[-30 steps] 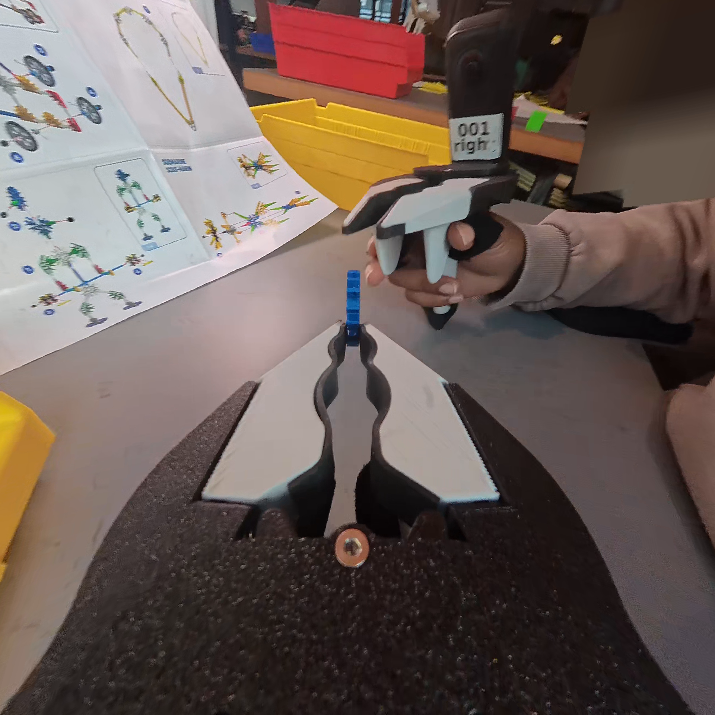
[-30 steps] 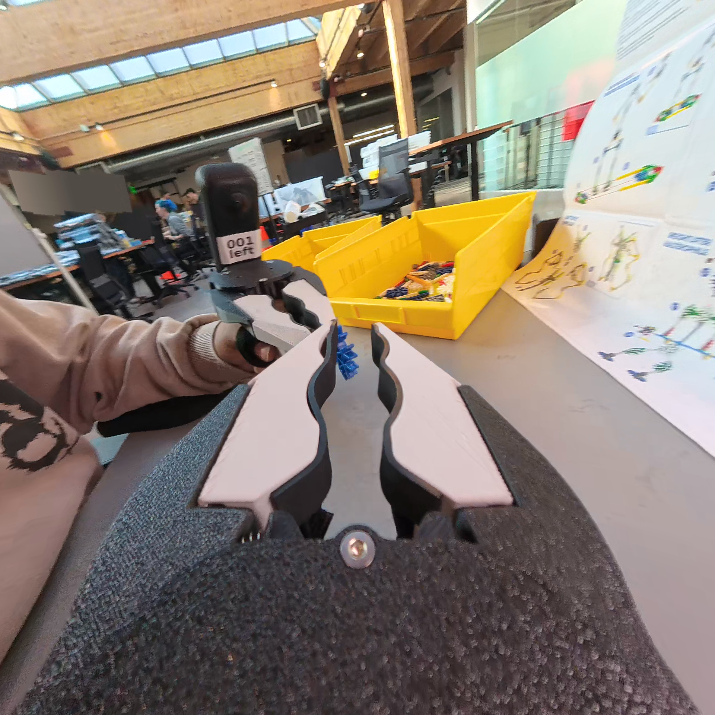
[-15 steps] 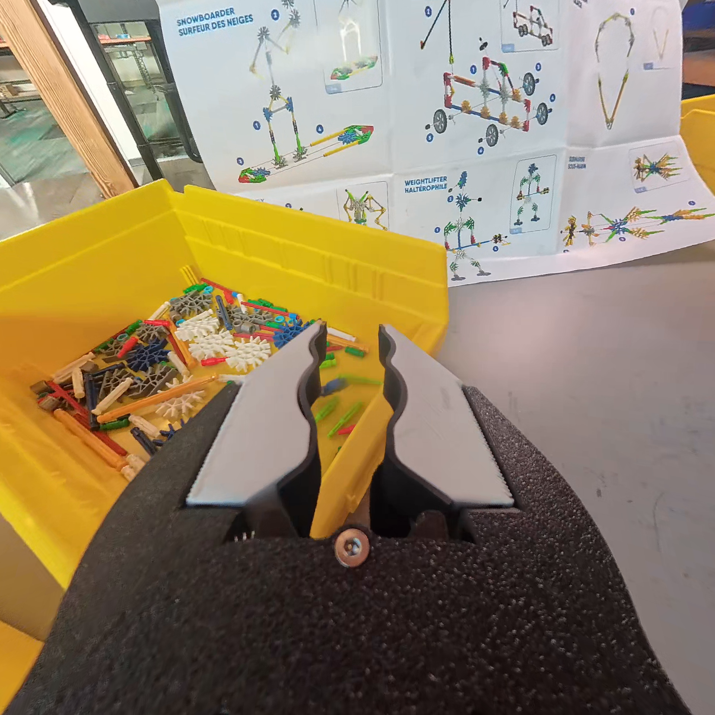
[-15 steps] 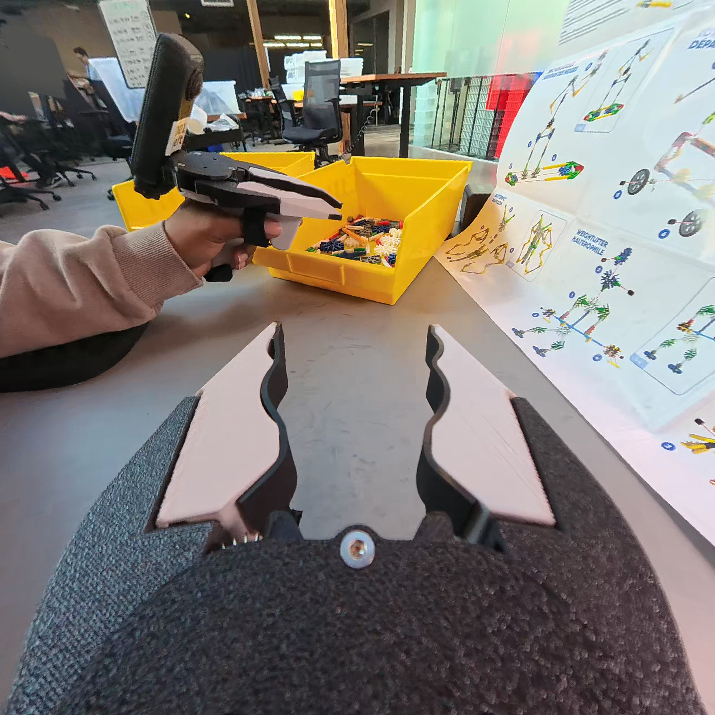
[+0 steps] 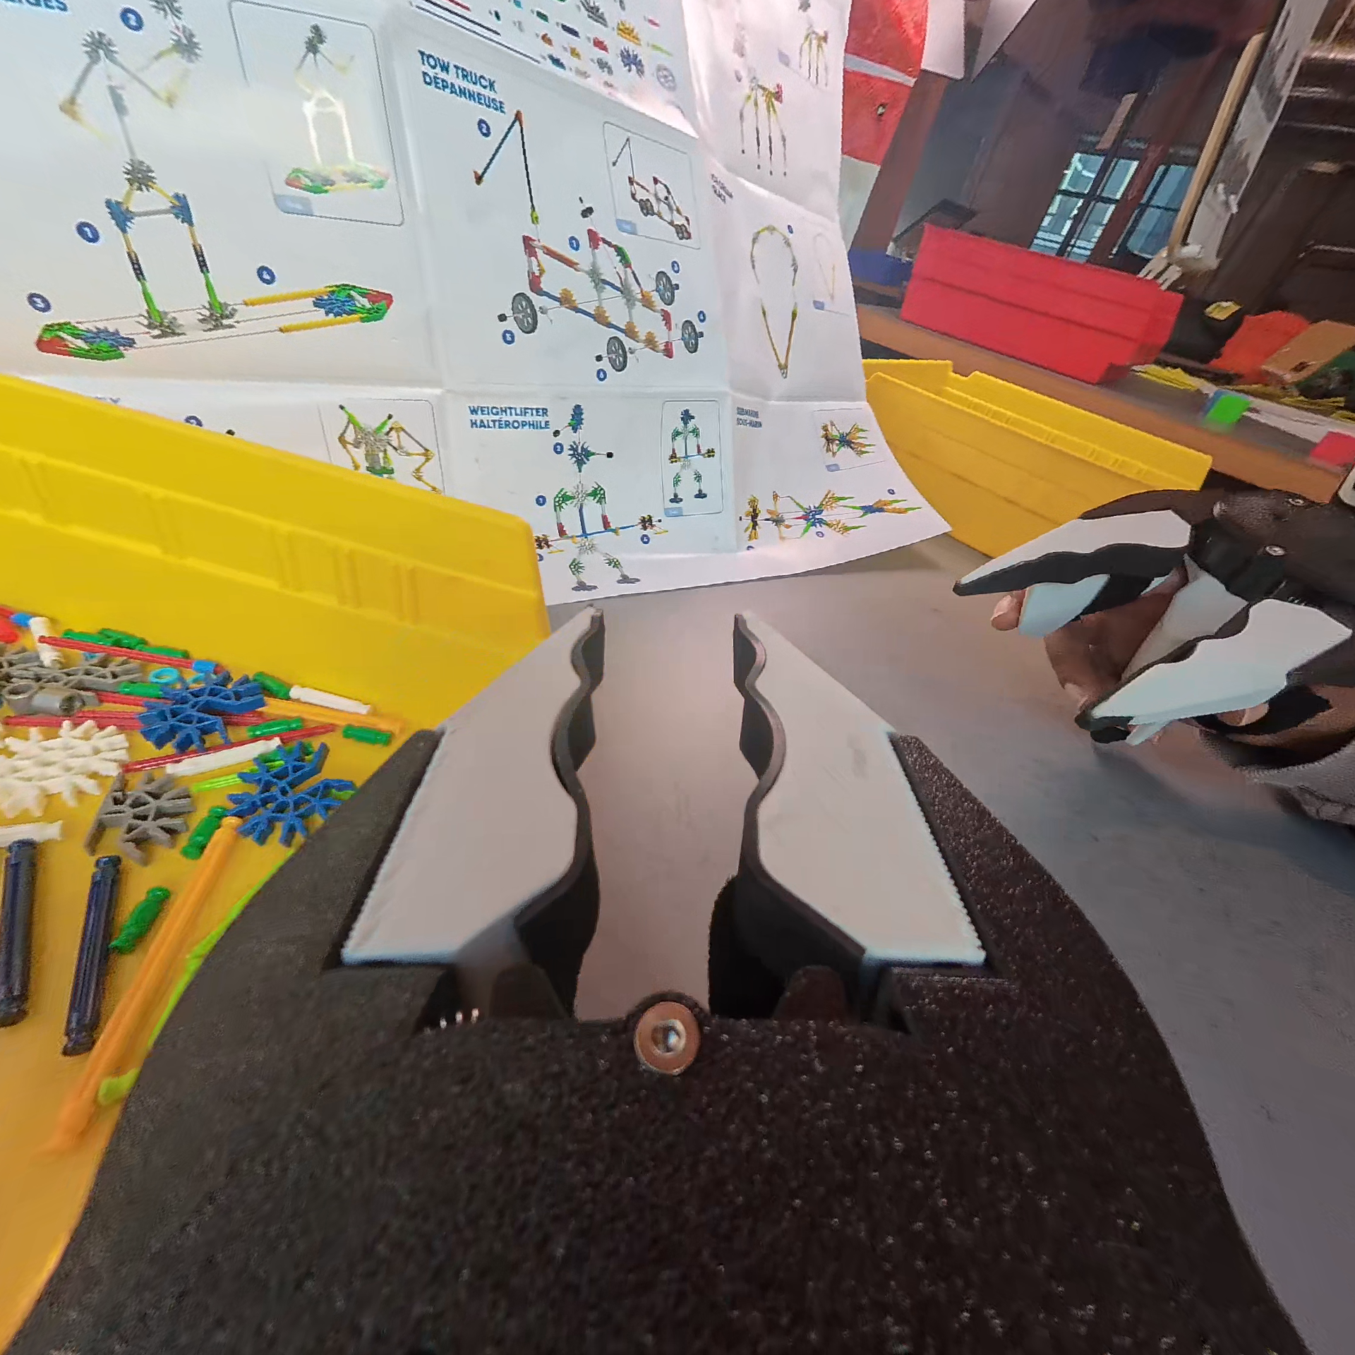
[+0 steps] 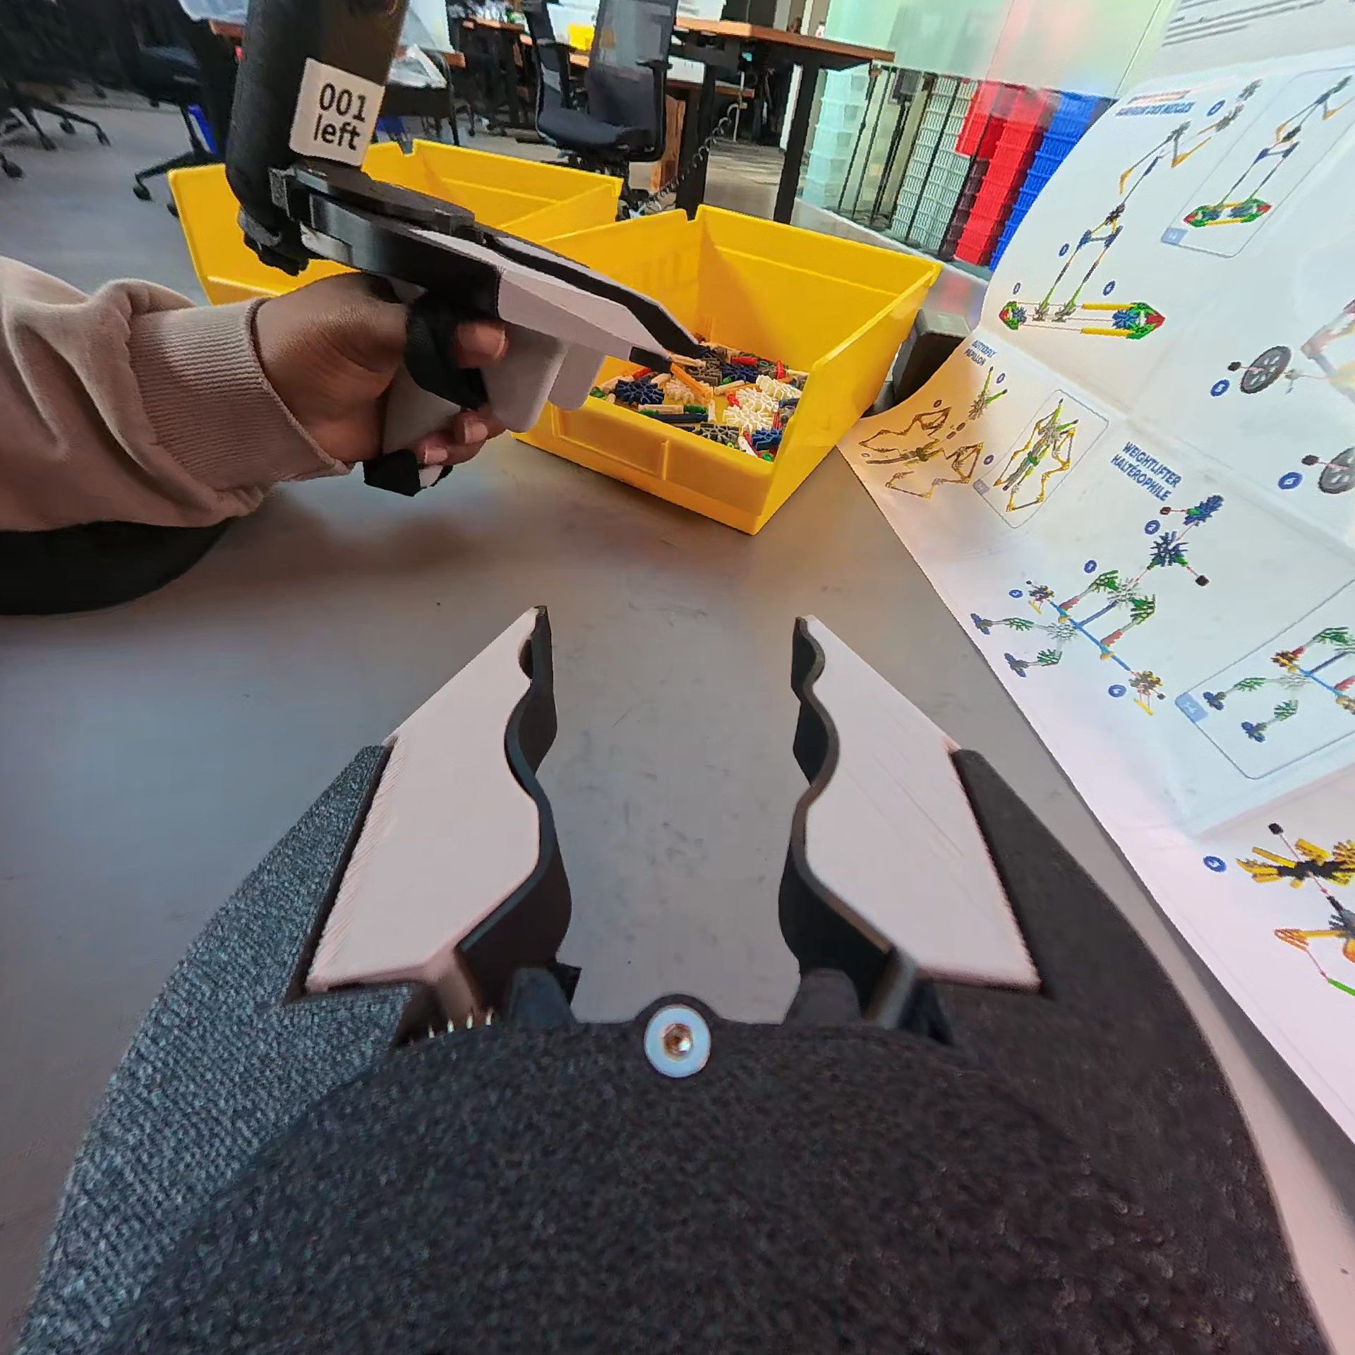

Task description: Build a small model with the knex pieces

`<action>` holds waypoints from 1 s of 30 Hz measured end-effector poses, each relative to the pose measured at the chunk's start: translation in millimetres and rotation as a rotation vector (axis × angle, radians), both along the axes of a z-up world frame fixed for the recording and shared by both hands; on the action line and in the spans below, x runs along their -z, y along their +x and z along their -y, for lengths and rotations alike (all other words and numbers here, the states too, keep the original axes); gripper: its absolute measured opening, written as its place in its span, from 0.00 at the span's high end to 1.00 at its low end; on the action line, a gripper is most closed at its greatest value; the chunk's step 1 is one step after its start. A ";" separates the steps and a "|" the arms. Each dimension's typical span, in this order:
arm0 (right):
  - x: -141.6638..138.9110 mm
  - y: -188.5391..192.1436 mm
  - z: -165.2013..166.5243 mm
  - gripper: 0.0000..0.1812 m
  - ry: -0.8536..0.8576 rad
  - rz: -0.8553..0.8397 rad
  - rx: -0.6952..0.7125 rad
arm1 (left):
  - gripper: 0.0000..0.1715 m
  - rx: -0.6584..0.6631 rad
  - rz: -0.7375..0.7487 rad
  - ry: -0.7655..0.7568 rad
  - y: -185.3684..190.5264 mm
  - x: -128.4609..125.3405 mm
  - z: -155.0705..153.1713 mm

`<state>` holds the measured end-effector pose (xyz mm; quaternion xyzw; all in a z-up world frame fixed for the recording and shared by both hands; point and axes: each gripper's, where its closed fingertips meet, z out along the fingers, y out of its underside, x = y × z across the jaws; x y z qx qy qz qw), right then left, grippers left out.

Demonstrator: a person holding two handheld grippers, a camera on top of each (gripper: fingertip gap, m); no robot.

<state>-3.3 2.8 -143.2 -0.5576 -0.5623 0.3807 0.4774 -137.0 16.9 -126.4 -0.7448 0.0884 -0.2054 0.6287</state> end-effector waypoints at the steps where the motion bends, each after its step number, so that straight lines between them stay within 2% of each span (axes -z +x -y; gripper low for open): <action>1: 1.7 -0.4 0.8 0.66 0.008 0.011 -0.002 | 0.83 0.008 -0.007 -0.008 1.9 2.3 0.3; 4: 6.7 0.5 -2.1 0.74 0.025 0.025 0.010 | 0.91 0.040 -0.027 -0.025 7.7 6.9 1.5; 7: -3.9 5.2 -16.8 0.77 0.053 -0.040 0.083 | 0.92 0.042 -0.058 -0.022 9.6 9.0 1.1; 14: -7.8 22.9 -56.1 0.67 0.118 -0.056 0.259 | 0.95 0.053 -0.141 0.014 18.7 13.6 -0.8; 18: -9.9 29.6 -67.8 0.66 0.097 -0.072 0.298 | 0.95 0.064 -0.132 0.013 22.0 14.9 -0.6; 24: -8.6 36.9 -73.7 0.65 0.110 -0.060 0.316 | 0.80 0.111 -0.087 0.025 29.0 10.2 3.9; 30: -8.1 37.7 -75.6 0.65 0.105 -0.059 0.327 | 0.72 0.075 -0.079 0.064 20.5 4.4 2.6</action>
